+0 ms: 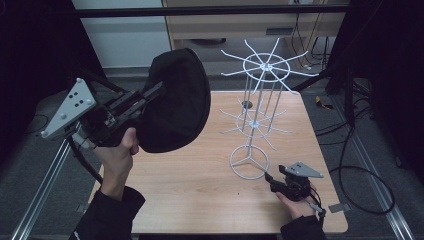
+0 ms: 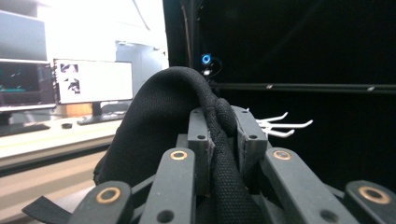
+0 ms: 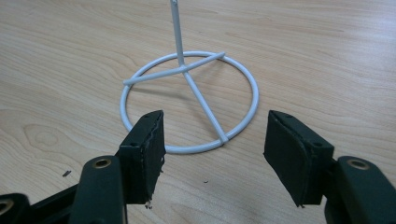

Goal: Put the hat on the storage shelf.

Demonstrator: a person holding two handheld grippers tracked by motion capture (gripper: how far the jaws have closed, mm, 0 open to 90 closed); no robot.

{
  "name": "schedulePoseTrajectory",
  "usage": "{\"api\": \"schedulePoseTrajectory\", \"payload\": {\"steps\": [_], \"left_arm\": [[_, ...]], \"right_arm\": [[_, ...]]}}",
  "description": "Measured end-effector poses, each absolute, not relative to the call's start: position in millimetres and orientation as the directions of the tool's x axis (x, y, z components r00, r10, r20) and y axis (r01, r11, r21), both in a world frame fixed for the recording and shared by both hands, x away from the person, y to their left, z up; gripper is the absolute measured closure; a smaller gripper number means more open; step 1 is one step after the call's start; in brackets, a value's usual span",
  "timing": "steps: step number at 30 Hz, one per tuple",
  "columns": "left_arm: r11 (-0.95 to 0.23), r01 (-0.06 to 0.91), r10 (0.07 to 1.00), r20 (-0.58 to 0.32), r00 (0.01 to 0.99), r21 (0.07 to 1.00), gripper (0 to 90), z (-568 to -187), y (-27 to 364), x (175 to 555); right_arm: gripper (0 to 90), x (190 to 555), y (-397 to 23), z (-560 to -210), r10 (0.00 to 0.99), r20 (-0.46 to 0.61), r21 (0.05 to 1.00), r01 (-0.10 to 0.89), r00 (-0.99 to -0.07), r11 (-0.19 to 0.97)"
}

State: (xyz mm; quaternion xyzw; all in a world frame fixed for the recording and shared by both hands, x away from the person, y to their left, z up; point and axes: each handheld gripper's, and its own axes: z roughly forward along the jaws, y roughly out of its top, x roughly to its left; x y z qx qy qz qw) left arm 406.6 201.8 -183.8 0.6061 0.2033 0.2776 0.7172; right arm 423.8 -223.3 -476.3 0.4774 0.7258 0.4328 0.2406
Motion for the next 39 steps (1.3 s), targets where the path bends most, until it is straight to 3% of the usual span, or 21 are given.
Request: {"api": "schedulePoseTrajectory", "payload": {"steps": [11,19,31,39], "left_arm": [[0.099,-0.175,0.604,0.081,0.793,0.980,78.7,-168,172,406],[0.104,-0.141,0.564,0.059,0.824,0.985,78.6,-171,149,422],[0.106,-0.033,0.511,-0.026,0.859,0.994,77.4,-206,144,446],[0.062,0.030,0.546,-0.059,0.836,0.998,74.6,-236,155,456]], "right_arm": [[38.5,424,-224,-476,0.901,0.061,0.858,0.483,-0.430,0.173],[38.5,423,-224,-476,0.899,0.063,0.858,0.483,-0.432,0.172],[38.5,423,-223,-476,0.896,0.064,0.857,0.485,-0.439,0.176],[38.4,423,-222,-476,0.896,0.065,0.854,0.489,-0.439,0.177]]}}
